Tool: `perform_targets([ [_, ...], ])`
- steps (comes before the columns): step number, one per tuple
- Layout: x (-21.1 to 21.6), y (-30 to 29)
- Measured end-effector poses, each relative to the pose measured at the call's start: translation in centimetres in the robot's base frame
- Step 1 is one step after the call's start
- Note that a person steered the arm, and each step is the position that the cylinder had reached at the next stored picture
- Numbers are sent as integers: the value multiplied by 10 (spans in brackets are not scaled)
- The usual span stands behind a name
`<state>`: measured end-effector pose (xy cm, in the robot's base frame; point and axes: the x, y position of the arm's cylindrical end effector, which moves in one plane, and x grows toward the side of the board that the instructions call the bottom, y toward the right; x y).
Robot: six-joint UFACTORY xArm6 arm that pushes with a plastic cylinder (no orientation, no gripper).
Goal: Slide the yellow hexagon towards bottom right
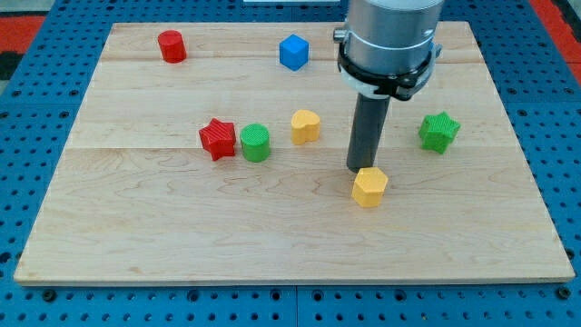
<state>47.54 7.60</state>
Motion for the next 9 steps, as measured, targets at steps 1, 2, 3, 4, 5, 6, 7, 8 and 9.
perform_targets([
  [1, 12, -1],
  [2, 30, -1],
  [3, 39, -3],
  [4, 51, -11],
  [5, 61, -18],
  [6, 65, -17],
  [7, 65, -12],
  [8, 67, -12],
  [9, 78, -8],
])
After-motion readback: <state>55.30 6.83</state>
